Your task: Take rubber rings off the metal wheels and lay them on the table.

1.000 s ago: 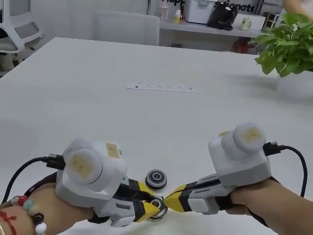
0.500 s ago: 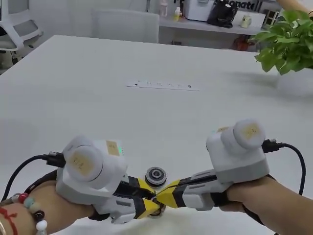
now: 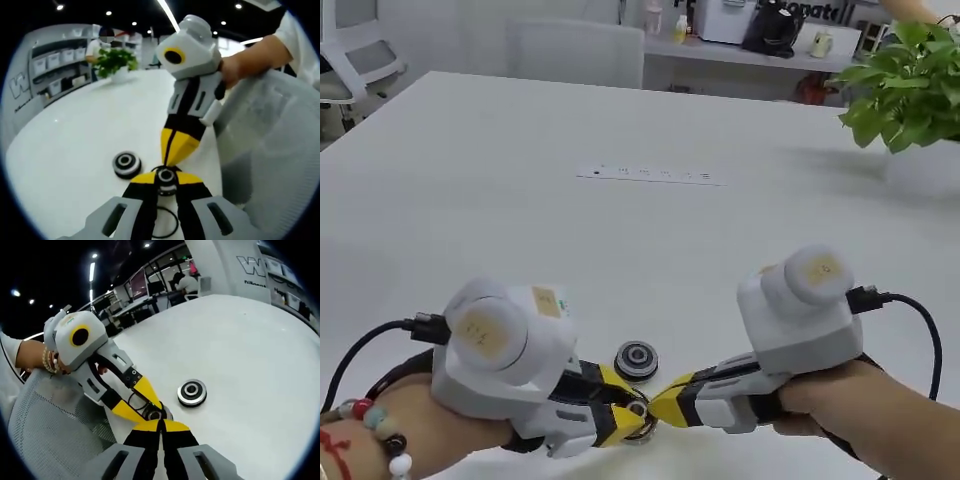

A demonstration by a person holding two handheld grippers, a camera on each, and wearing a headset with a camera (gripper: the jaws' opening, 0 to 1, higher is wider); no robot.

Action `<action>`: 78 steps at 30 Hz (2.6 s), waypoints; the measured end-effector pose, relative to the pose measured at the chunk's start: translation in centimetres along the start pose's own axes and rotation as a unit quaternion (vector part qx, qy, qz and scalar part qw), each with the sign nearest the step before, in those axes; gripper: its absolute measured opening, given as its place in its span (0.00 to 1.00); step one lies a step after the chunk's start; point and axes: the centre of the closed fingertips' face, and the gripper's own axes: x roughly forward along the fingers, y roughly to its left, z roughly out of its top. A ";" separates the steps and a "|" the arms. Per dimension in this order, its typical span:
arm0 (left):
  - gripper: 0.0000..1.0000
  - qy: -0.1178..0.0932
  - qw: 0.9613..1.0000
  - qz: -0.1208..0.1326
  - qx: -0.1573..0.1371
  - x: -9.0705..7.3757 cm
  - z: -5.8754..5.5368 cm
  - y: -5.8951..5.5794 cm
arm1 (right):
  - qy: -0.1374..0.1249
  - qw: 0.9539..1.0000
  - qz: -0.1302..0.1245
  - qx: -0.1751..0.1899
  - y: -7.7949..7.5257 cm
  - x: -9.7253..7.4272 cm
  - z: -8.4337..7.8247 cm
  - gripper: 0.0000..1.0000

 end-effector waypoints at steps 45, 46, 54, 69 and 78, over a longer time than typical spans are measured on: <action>0.60 -0.045 0.999 0.024 0.012 -10.3 5.4 -0.3 | -0.052 0.998 0.032 0.035 1.2 -1.2 2.8 0.00; 0.61 -0.047 0.998 0.028 0.008 -10.7 5.4 -0.2 | -0.055 0.997 0.033 0.036 1.3 -1.2 2.9 0.00; 0.69 -0.042 0.996 0.070 -0.021 -13.0 3.4 0.3 | -0.067 0.996 0.038 0.036 1.6 -1.5 3.6 0.00; 0.82 -0.042 0.990 0.113 -0.071 -14.6 0.5 -0.5 | -0.075 0.995 0.051 0.039 2.1 -1.5 4.0 0.00; 0.83 -0.042 0.989 0.112 -0.090 -13.9 -0.4 -1.3 | -0.079 0.994 0.057 0.041 2.5 -1.5 4.1 0.00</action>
